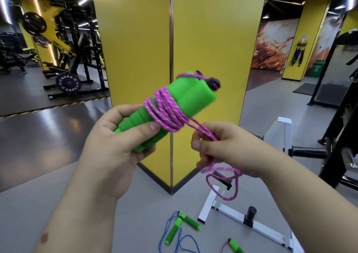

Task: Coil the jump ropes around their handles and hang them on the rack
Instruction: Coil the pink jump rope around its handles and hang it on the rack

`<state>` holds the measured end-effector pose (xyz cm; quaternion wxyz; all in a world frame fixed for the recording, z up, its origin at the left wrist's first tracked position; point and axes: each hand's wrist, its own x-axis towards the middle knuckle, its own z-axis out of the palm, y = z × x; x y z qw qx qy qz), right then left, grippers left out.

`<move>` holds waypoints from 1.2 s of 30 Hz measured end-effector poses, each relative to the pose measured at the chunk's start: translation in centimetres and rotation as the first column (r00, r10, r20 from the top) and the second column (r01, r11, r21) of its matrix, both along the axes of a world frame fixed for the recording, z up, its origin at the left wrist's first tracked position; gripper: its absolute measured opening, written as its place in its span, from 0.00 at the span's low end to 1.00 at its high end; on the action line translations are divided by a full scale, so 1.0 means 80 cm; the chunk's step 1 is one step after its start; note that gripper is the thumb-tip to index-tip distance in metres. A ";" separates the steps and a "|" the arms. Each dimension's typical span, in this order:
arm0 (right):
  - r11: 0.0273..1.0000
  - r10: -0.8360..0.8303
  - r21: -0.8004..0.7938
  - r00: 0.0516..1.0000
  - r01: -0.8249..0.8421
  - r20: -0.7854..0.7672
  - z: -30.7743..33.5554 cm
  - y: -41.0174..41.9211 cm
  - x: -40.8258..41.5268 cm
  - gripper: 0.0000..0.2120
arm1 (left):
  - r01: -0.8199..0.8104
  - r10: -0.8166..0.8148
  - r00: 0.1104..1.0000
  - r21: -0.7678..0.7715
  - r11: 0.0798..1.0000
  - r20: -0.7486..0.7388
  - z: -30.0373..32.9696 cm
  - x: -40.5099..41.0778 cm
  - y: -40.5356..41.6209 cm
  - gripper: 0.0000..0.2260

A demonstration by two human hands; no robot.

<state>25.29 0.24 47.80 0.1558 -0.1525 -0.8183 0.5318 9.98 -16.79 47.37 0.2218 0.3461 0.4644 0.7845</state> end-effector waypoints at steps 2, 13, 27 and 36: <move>0.998 -0.051 -0.039 0.999 0.051 -0.012 -0.010 -0.002 0.018 0.04 | 0.011 -0.013 0.998 0.035 0.999 0.060 0.005 -0.004 -0.004 0.16; 0.562 -0.162 0.824 0.986 0.068 0.029 0.008 -0.054 0.011 0.16 | -0.569 0.485 0.775 -0.113 0.815 -0.406 -0.004 0.004 0.011 0.15; 0.715 -0.043 0.690 0.993 0.109 -0.112 0.089 -0.027 0.002 0.04 | -0.452 0.099 0.655 -0.284 0.846 -0.750 0.004 0.035 0.003 0.19; 0.954 0.084 0.299 0.964 -0.006 -0.252 0.072 -0.037 -0.008 0.07 | -0.195 -0.027 0.758 -0.266 0.944 -0.651 0.004 0.023 0.009 0.11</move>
